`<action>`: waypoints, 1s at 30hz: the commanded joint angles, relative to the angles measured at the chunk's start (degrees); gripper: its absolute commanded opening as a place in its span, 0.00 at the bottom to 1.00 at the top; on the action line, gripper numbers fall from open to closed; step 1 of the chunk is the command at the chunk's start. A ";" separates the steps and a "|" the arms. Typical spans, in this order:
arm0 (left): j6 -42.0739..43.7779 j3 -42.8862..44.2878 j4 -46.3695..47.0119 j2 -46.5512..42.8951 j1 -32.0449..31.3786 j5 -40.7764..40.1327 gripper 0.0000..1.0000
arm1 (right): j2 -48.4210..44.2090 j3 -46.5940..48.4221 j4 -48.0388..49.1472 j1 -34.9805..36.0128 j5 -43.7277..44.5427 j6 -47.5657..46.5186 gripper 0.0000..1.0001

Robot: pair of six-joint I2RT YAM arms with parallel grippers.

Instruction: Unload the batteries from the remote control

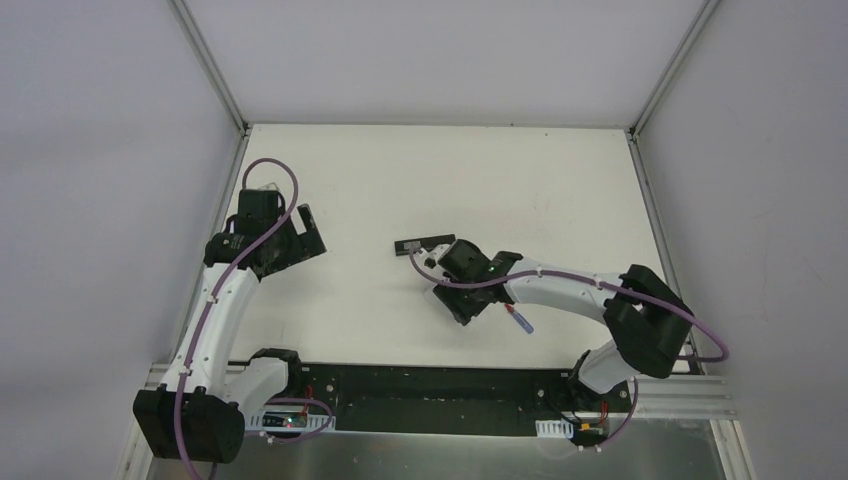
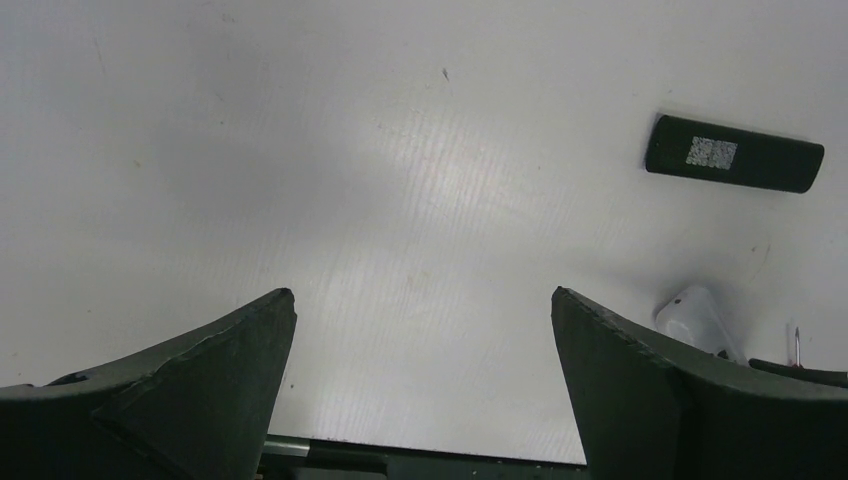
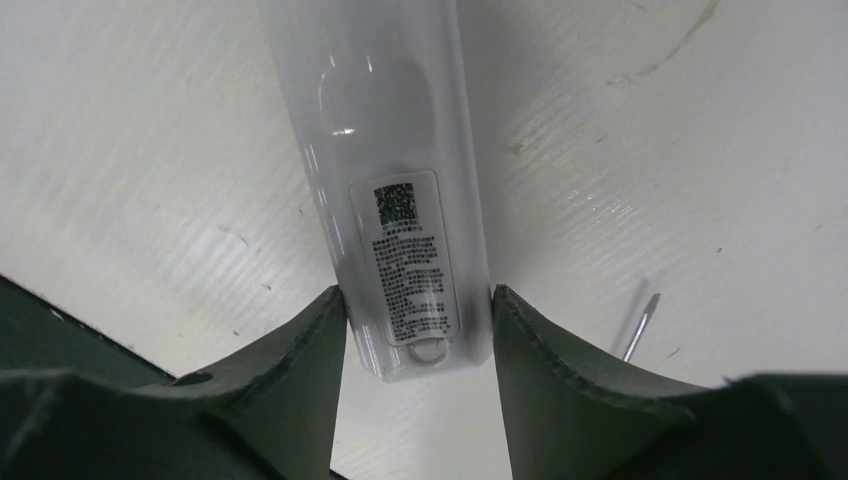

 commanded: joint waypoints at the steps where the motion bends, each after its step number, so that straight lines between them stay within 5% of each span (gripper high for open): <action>1: 2.19 0.65 0.51 0.58 0.51 6.82 1.00 | -7.93 -4.02 7.61 -0.06 -5.76 -21.26 0.37; 7: 1.67 -1.09 1.67 1.47 0.59 12.57 0.97 | -9.64 -6.75 15.24 -0.14 -9.13 -34.25 0.39; 17: -0.88 -6.89 5.48 0.95 0.17 22.05 0.92 | -3.39 -6.49 18.37 -0.12 -13.13 -42.97 0.42; 21: -3.20 -9.31 9.61 1.15 -1.92 24.85 0.90 | -2.75 -6.20 19.23 -0.17 -11.96 -41.57 0.64; 30: -8.74 -8.16 16.33 8.80 -16.37 19.05 0.88 | -12.71 -7.15 20.90 -1.45 -6.30 -26.91 0.76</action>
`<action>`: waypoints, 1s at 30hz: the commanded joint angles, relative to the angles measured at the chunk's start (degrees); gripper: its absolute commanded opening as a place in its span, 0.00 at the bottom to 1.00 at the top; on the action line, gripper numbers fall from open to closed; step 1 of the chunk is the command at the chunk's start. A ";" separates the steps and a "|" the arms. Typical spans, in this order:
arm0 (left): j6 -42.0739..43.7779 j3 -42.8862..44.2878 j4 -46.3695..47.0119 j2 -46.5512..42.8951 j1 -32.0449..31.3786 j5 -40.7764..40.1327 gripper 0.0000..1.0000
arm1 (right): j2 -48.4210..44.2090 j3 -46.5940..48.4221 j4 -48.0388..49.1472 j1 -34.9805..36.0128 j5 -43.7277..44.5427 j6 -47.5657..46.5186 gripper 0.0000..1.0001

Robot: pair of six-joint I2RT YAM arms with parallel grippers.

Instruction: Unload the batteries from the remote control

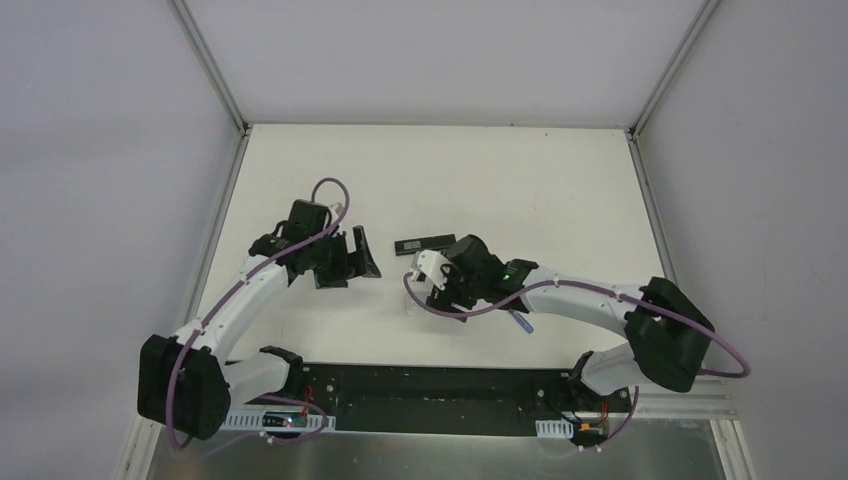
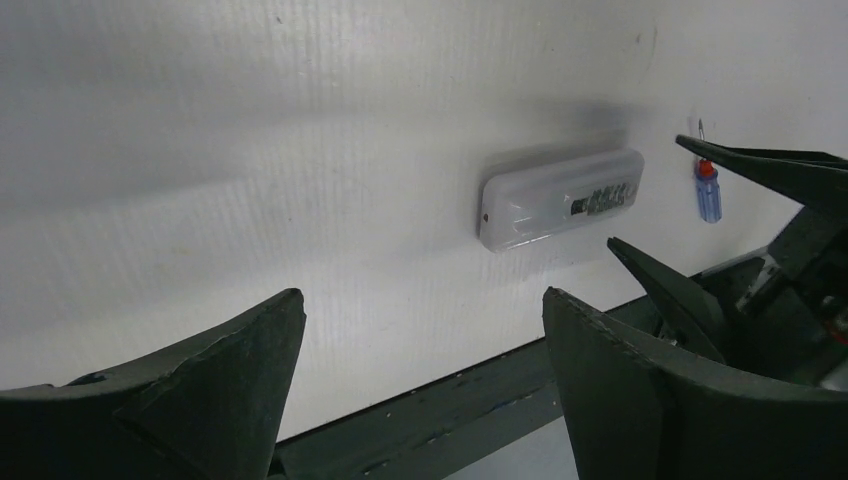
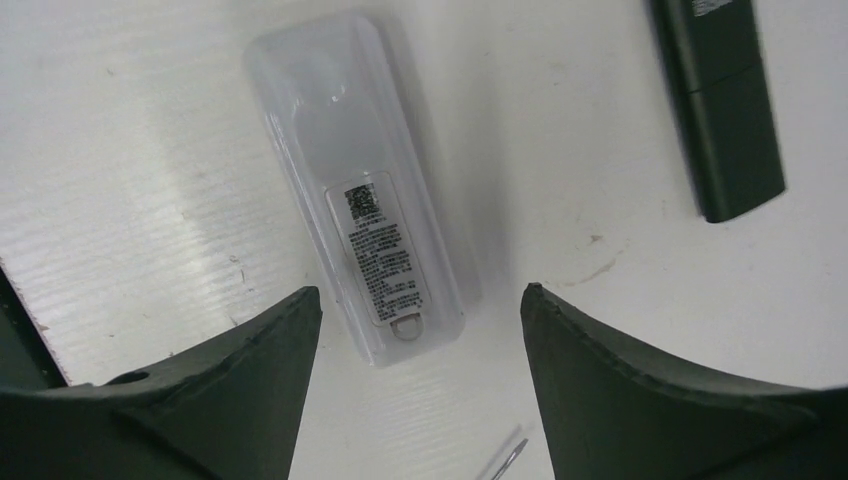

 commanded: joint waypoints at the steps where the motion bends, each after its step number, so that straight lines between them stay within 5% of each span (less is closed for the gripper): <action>1: -4.25 1.52 5.31 3.82 -6.56 -3.19 0.87 | -9.58 -0.78 3.40 -1.90 4.51 12.23 0.77; 7: -10.34 1.64 7.47 8.28 -15.11 -10.50 0.80 | -17.97 0.00 -3.70 -7.92 19.13 47.94 0.81; 10: -12.81 1.50 9.05 10.23 -19.26 -13.15 0.76 | -18.36 2.18 -13.51 -11.54 15.03 68.51 0.71; 13: -15.18 0.59 9.98 11.30 -22.54 -15.98 0.76 | -18.14 -0.13 -13.37 -12.47 7.41 82.03 0.65; 18: -18.07 -0.44 14.75 13.91 -24.66 -16.34 0.71 | -14.50 -2.14 -8.48 -12.39 1.37 91.58 0.57; 30: -20.39 1.33 15.42 21.64 -29.35 -19.46 0.59 | -5.65 0.94 -8.48 -11.58 -0.99 91.22 0.47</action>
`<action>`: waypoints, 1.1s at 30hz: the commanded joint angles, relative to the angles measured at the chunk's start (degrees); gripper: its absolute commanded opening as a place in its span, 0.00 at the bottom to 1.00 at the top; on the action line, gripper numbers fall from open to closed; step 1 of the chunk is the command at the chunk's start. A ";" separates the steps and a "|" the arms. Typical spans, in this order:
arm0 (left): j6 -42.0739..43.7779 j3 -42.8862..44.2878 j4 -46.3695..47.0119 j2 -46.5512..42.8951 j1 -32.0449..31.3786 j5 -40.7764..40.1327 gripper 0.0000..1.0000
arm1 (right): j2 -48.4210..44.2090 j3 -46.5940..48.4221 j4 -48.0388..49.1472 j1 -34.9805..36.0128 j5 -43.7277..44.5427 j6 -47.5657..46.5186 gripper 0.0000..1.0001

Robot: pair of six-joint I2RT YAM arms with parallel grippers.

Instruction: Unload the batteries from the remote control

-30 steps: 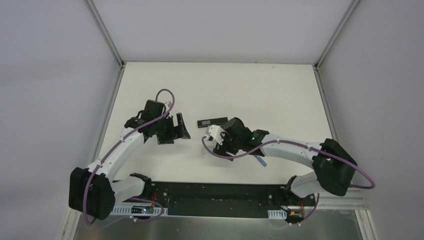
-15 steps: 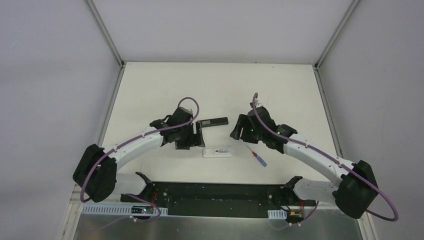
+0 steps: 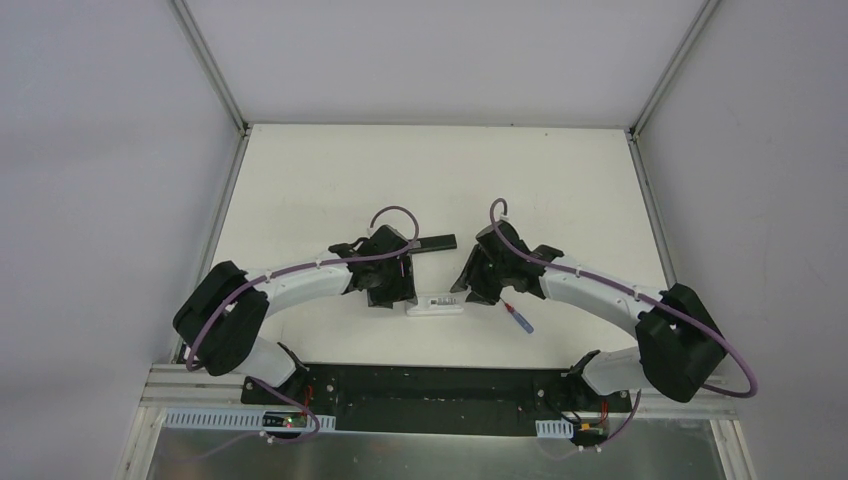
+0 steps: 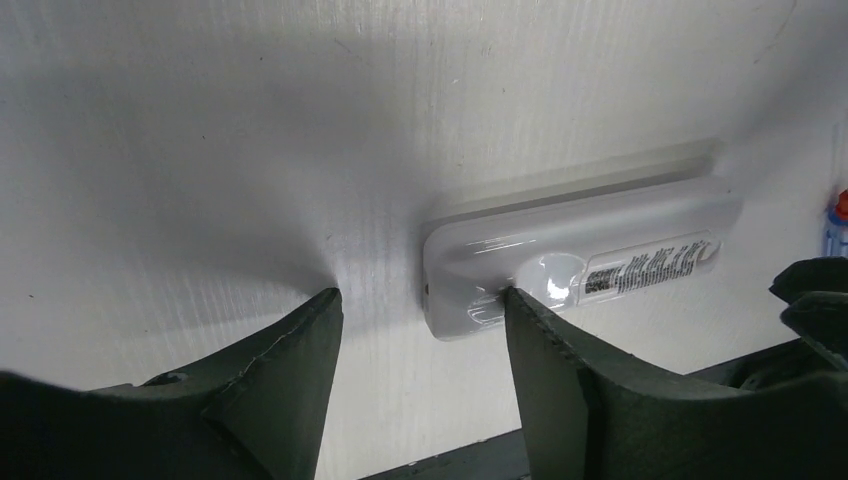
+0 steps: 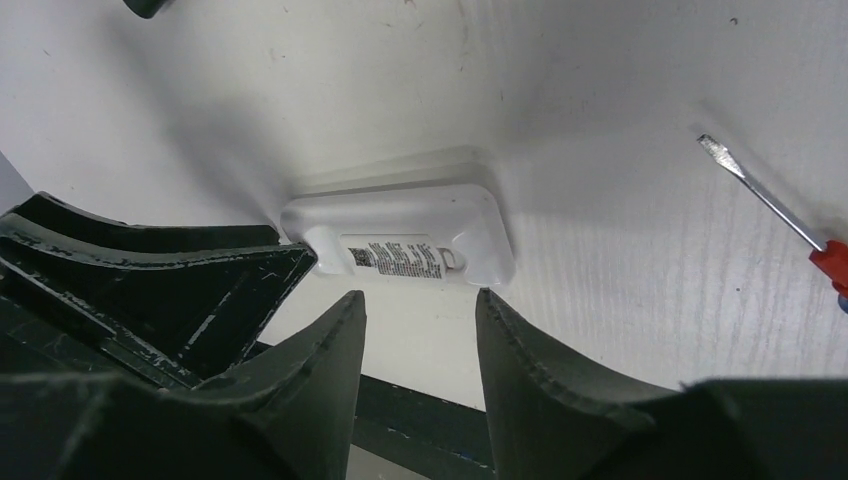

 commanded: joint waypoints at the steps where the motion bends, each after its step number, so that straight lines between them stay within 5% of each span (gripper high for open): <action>1: -1.80 1.53 1.16 0.45 -1.02 -2.85 0.59 | 1.57 2.41 1.08 0.82 -1.73 1.69 0.47; 14: -1.55 2.25 3.61 2.76 -2.30 0.43 0.52 | 6.71 5.76 -0.97 3.69 -0.64 0.91 0.38; 25: -0.03 1.61 5.86 2.30 -2.53 1.75 0.52 | 0.87 4.19 -4.57 4.99 4.63 4.15 0.39; 33: 1.11 2.00 6.88 3.14 -2.70 3.39 0.40 | 0.61 1.21 -2.45 5.11 2.55 6.88 0.39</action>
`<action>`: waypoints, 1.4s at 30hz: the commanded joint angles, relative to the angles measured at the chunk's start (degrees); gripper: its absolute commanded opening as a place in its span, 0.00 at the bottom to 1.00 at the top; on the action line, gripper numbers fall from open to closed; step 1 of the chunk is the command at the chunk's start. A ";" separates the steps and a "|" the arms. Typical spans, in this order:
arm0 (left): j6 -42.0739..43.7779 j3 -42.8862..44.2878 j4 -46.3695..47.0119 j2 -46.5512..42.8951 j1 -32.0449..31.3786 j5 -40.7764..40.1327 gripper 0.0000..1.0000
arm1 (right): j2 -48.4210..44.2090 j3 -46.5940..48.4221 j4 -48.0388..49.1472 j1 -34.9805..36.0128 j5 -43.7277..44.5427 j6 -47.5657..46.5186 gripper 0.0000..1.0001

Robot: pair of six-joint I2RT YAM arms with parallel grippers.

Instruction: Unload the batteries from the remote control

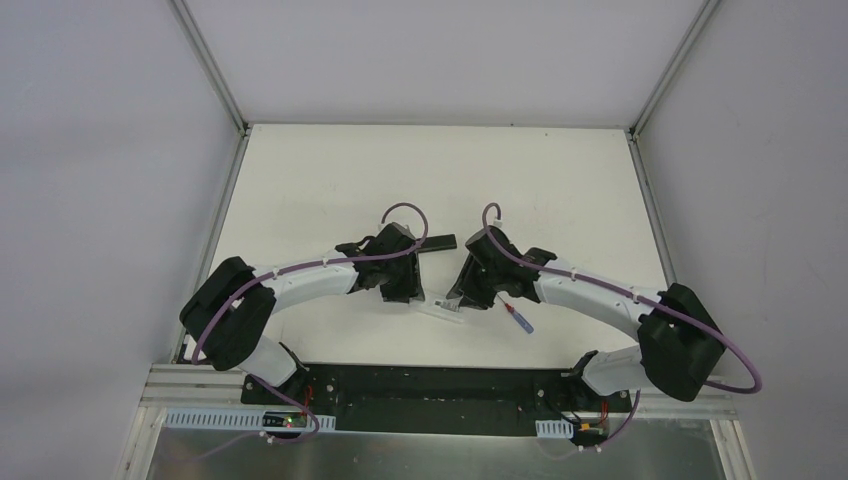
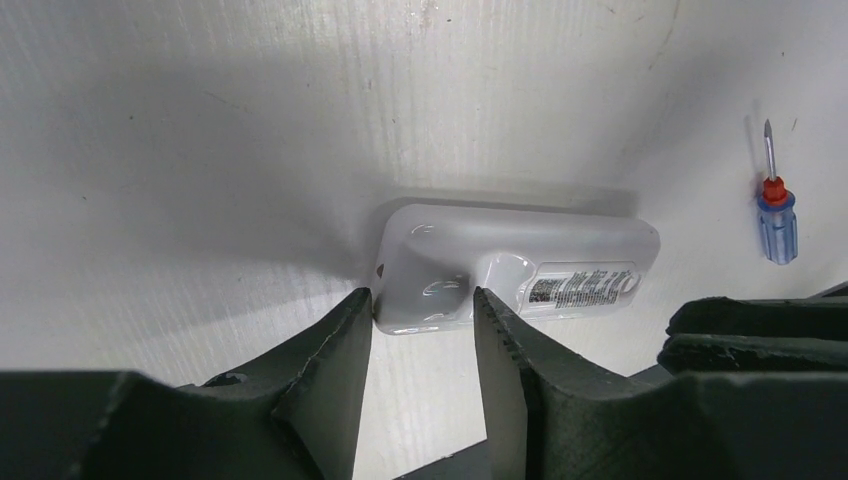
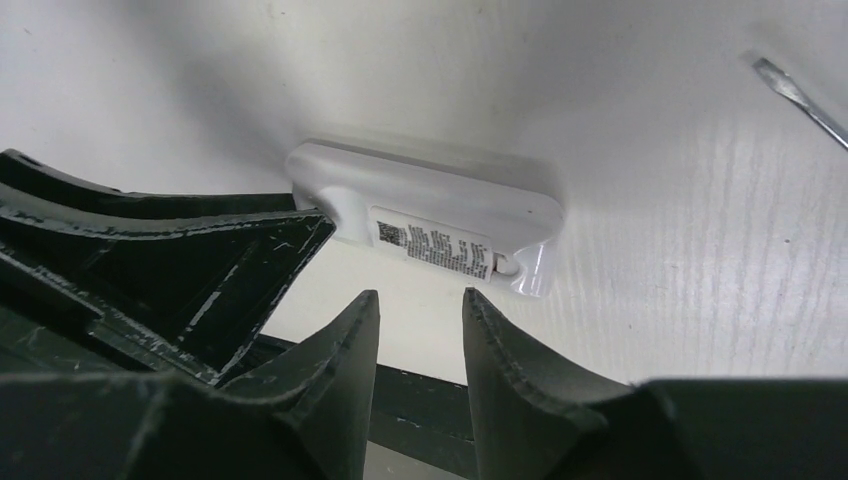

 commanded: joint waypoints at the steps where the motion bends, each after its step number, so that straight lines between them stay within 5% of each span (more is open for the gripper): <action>1: 1.21 0.59 1.45 0.81 -1.02 2.04 0.39 | -0.13 -1.34 0.26 0.22 -0.36 2.83 0.39; 16: 1.04 0.25 1.52 0.99 -1.83 1.96 0.38 | 1.88 0.67 -6.16 0.47 8.57 1.94 0.37; 42: 0.78 0.18 1.46 0.95 -1.87 2.14 0.37 | 2.41 1.93 -3.51 1.43 7.34 0.88 0.37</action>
